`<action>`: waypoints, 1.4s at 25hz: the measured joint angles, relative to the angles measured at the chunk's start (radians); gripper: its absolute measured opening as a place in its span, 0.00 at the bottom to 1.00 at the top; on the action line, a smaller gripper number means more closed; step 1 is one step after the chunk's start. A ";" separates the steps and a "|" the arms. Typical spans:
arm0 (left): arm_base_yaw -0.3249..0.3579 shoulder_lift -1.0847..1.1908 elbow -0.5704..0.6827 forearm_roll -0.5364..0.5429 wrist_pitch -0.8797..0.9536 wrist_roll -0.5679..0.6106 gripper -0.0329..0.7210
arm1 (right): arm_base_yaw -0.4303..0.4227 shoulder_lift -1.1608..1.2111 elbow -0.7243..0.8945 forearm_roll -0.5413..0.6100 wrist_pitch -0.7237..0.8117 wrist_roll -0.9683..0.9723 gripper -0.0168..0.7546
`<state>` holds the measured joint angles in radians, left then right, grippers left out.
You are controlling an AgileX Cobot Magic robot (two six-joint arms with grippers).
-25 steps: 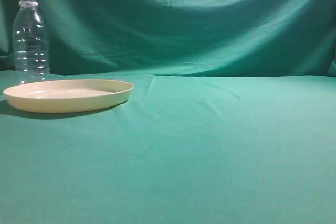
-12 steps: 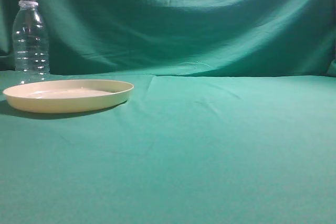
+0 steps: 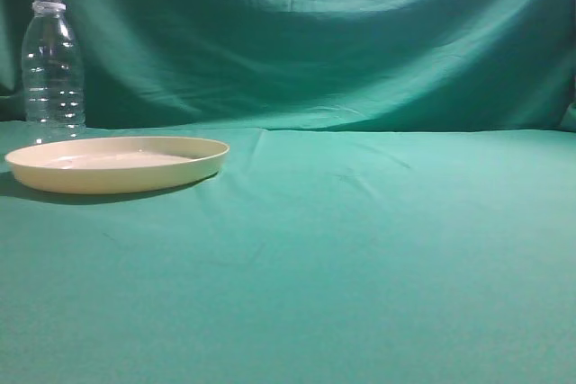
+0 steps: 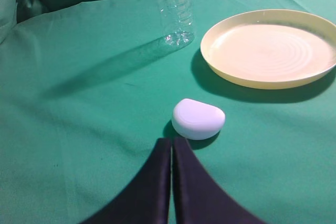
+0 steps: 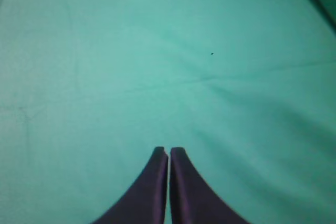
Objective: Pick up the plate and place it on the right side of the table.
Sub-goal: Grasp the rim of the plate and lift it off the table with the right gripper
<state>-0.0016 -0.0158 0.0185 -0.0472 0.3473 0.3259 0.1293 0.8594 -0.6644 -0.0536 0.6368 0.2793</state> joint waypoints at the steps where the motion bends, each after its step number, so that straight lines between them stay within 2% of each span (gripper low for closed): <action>1: 0.000 0.000 0.000 0.000 0.000 0.000 0.04 | 0.000 0.035 -0.013 0.061 0.000 -0.062 0.02; 4: 0.000 0.000 0.000 0.000 0.000 0.000 0.04 | 0.047 0.153 -0.087 0.227 0.024 -0.243 0.02; 6: 0.000 0.000 0.000 0.000 0.000 0.000 0.04 | 0.115 0.250 -0.139 0.260 0.036 -0.277 0.02; 11: 0.000 0.000 0.000 0.000 0.000 0.000 0.04 | 0.312 0.507 -0.336 0.200 0.105 -0.228 0.02; 14: 0.000 0.000 0.000 0.000 0.000 0.000 0.04 | 0.396 0.679 -0.508 0.157 0.191 -0.194 0.02; 22: 0.000 0.000 0.000 0.000 0.000 0.000 0.04 | 0.518 1.050 -0.935 0.128 0.280 -0.205 0.02; 27: 0.000 0.000 0.000 0.000 0.000 0.000 0.04 | 0.544 1.245 -1.137 0.128 0.271 -0.237 0.02; 31: 0.000 0.000 0.000 0.000 0.000 0.000 0.04 | 0.544 1.358 -1.241 0.128 0.270 -0.241 0.33; 33: 0.000 0.000 0.000 0.000 0.000 0.000 0.04 | 0.544 1.393 -1.270 0.128 0.260 -0.243 0.55; 35: 0.000 0.000 0.000 0.000 0.000 0.000 0.04 | 0.544 1.416 -1.283 0.128 0.239 -0.243 0.72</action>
<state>-0.0016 -0.0158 0.0185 -0.0472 0.3473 0.3259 0.6733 2.2749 -1.9471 0.0744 0.8758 0.0362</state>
